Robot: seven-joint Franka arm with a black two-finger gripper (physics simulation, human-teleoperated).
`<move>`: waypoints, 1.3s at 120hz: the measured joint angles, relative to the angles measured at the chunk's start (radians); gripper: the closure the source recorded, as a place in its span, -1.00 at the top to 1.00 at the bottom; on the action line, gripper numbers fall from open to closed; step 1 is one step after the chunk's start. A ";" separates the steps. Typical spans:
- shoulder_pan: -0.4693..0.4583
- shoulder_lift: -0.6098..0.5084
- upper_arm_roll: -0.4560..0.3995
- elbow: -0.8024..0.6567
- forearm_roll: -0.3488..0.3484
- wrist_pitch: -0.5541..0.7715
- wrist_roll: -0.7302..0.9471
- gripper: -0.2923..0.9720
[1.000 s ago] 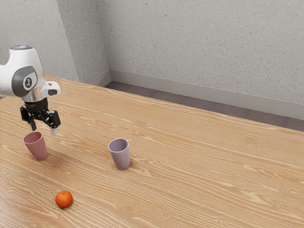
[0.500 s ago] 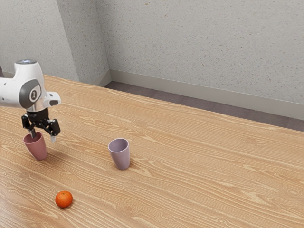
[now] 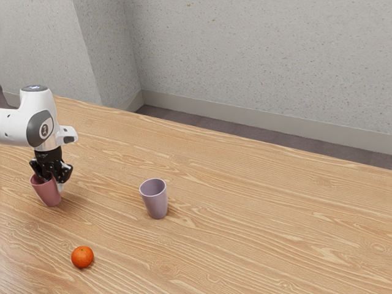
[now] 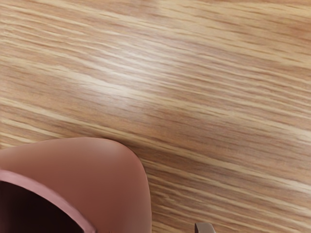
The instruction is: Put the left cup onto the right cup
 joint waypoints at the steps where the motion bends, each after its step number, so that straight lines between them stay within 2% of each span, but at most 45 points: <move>1: 0.000 0.000 0.000 0.000 0.000 0.000 0.000 -0.36; 26: 0.000 -0.001 0.000 0.000 0.000 -0.005 0.005 -0.61; 54: 0.000 -0.021 0.001 -0.004 0.002 -0.009 0.007 -0.67; 65: -0.005 -0.076 -0.006 -0.005 0.005 -0.033 0.008 -0.68; 85: -0.124 -0.193 -0.012 -0.018 0.007 -0.105 0.014 -0.69; 108: -0.254 -0.277 -0.017 -0.027 0.009 -0.172 0.023 -0.70; 120: -0.285 -0.312 -0.046 -0.026 0.009 -0.206 0.028 -0.70; 137: -0.250 -0.347 -0.114 -0.021 0.006 -0.244 0.032 -0.70; 156: -0.359 -0.339 -0.126 0.015 0.003 -0.266 0.026 -0.70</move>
